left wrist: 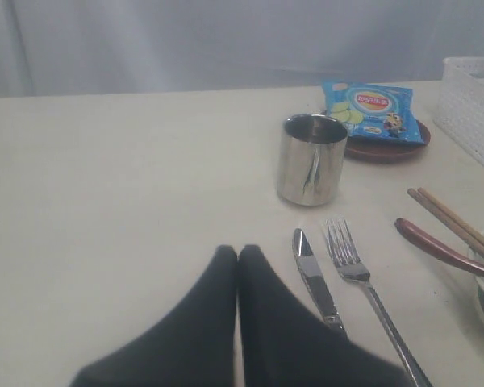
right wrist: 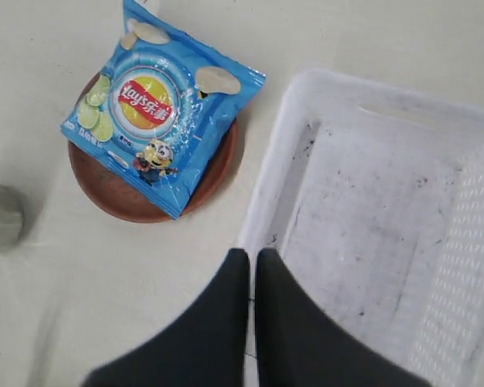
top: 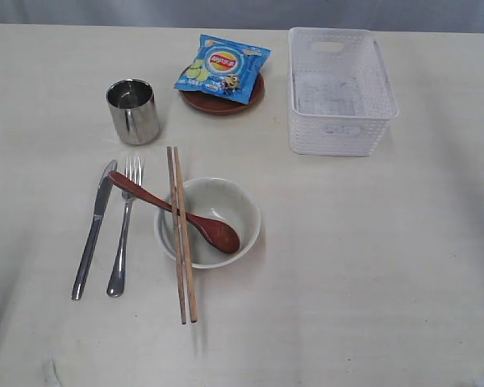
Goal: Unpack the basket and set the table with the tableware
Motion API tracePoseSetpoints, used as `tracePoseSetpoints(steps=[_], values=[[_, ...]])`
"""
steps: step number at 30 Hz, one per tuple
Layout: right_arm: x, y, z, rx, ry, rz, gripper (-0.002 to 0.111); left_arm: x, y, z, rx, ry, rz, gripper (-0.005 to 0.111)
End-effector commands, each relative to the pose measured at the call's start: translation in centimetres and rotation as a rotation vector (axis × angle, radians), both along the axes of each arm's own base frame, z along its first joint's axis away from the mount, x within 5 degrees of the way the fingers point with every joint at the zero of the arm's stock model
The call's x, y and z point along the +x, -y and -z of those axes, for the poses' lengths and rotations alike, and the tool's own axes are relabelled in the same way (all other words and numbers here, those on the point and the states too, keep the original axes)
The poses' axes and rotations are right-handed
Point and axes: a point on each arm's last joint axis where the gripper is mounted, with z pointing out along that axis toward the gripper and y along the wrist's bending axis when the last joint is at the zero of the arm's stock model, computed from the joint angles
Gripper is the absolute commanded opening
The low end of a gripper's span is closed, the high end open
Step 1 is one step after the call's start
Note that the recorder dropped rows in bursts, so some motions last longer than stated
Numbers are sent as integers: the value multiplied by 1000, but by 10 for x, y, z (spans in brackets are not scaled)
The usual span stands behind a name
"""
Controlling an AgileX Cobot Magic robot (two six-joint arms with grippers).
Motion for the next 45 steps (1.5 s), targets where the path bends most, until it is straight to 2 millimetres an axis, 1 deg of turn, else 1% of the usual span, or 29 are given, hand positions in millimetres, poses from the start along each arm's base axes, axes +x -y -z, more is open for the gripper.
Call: tracePoseSetpoints(steps=[1, 3, 5, 7, 10, 13, 14, 15, 17, 18, 20, 21, 23, 27, 30, 33, 36, 45], values=[[-9, 6, -25, -2, 56, -33, -1, 0, 0, 0, 3, 11, 4, 0], [-15, 4, -35, 32, 72, -61, -1, 0, 0, 0, 3, 11, 4, 0], [-26, 3, -45, 77, 75, -92, -1, 0, 0, 0, 3, 11, 4, 0], [-34, 3, -55, 114, 139, -101, -1, 0, 0, 0, 3, 11, 4, 0], [-48, 10, -63, 127, 251, -87, -1, 0, 0, 0, 3, 11, 4, 0], [-70, 19, -62, 122, 352, -72, -1, 0, 0, 0, 3, 11, 4, 0], [-78, 23, -56, 114, 364, -64, -1, 0, 0, 0, 3, 11, 4, 0], [-89, 28, -57, 118, 416, -52, -1, 0, 0, 0, 3, 11, 4, 0], [-106, 35, -51, 118, 470, -31, -1, 0, 0, 0, 3, 11, 4, 0], [-118, 40, -47, 120, 493, -16, -1, 0, 0, 0, 3, 11, 4, 0], [-133, 46, -43, 124, 535, 4, -1, 0, 0, 0, 3, 11, 4, 0], [-146, 51, -44, 130, 568, 15, -1, 0, 0, 0, 3, 11, 4, 0], [-157, 55, -40, 132, 588, 28, -1, 0, 0, 0, 3, 11, 4, 0], [-187, 64, -44, 139, 601, 22, -1, 0, 0, 0, 3, 11, 4, 0], [-204, 68, -50, 142, 589, 8, -1, 0, 0, 0, 3, 11, 4, 0], [-213, 70, -59, 151, 616, 5, -1, 0, 0, 0, 3, 11, 4, 0], [-218, 72, -63, 157, 635, 5, -1, 0, 0, 0, 3, 11, 4, 0], [-218, 71, -63, 156, 633, 5, -1, 0, 0, 0, 3, 11, 4, 0]])
